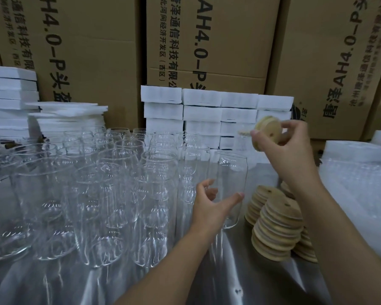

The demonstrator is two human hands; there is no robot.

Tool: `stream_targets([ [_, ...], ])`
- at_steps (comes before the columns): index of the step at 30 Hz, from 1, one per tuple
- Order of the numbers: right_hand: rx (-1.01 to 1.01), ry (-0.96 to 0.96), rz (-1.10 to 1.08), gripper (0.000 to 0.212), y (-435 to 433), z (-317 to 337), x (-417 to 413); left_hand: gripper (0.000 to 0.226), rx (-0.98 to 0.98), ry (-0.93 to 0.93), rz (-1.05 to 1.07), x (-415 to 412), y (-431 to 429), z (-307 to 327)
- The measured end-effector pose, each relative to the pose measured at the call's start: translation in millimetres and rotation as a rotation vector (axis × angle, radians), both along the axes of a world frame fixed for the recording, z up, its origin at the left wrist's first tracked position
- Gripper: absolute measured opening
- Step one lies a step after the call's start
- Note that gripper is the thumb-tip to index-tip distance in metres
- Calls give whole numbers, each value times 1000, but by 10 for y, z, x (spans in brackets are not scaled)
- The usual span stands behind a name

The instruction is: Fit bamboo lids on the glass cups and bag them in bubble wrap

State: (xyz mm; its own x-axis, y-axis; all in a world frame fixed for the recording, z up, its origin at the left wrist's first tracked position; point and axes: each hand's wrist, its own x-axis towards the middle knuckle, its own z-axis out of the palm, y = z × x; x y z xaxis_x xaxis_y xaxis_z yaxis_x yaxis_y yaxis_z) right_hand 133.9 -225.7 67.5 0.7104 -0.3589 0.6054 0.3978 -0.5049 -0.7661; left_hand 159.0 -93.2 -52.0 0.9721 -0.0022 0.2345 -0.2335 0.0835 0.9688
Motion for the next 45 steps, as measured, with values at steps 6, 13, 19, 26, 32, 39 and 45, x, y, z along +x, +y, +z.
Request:
stream_targets([
  [6, 144, 47, 272, 69, 207, -115, 3, 82, 3, -9, -23, 14, -1, -20],
  [13, 121, 34, 253, 45, 193, -136, -11, 86, 25, -3, -64, 18, 5, -6],
  [19, 49, 48, 216, 34, 195, -168, 18, 85, 28, -14, -71, 1, -4, 2],
  [26, -221, 183, 297, 35, 246, -189, 14, 79, 64, -73, -47, -20, 3, -13],
  [32, -195, 181, 314, 31, 286, -148, -31, 71, 49, -149, 47, -67, 16, 30],
  [39, -179, 101, 303, 25, 368, -159, -39, 71, 59, -245, 170, -82, 24, 22],
  [45, -380, 127, 305, 50, 357, -132, -152, 77, 69, -292, 215, -46, 61, 36],
])
